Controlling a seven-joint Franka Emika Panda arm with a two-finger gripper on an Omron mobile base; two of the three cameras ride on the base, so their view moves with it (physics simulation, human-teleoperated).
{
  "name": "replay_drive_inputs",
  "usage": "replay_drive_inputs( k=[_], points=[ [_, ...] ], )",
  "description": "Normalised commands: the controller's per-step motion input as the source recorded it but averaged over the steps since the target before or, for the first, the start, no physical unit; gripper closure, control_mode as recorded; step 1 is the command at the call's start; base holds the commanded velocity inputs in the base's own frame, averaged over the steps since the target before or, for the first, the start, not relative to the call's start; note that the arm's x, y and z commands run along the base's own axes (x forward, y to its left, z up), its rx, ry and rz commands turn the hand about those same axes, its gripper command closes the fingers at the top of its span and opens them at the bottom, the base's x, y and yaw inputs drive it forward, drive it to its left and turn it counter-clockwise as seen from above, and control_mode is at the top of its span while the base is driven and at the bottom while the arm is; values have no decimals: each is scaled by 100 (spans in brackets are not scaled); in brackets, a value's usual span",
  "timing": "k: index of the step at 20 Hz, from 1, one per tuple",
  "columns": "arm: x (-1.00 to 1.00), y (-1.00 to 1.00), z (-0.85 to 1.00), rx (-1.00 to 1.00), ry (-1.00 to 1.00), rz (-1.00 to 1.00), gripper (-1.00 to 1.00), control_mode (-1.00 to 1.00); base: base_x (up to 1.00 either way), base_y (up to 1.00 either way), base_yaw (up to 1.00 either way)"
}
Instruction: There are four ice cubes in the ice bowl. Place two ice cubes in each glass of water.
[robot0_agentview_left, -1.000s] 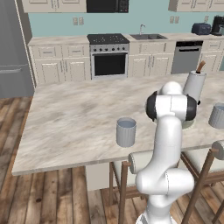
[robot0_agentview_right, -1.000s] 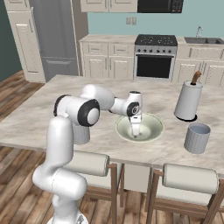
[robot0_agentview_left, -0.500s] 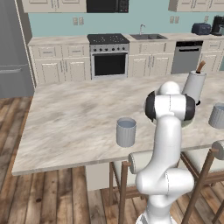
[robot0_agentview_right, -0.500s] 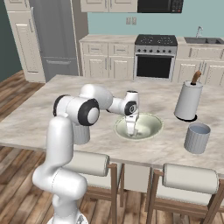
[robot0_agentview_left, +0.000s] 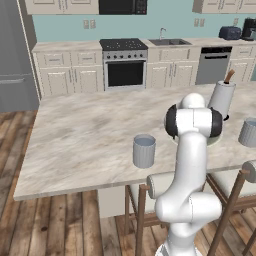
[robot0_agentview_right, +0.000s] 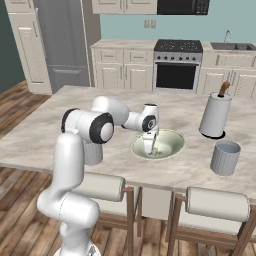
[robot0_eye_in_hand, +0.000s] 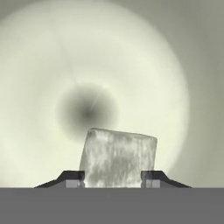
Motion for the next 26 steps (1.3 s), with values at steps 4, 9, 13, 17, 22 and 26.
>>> replay_drive_inputs(
  k=[4,9,13,17,22,26],
  points=[
    [0,0,0,0,0,0,100,-100,0,0,0],
    [0,0,8,0,0,5,100,-100,0,0,0],
    [-13,-3,16,0,0,22,100,-100,0,0,0],
    [-18,-4,15,0,-1,31,100,-100,0,0,0],
    [-29,-4,21,0,-19,32,100,-100,0,0,0],
    [-42,0,23,0,-49,27,100,-100,0,0,0]
  ],
)
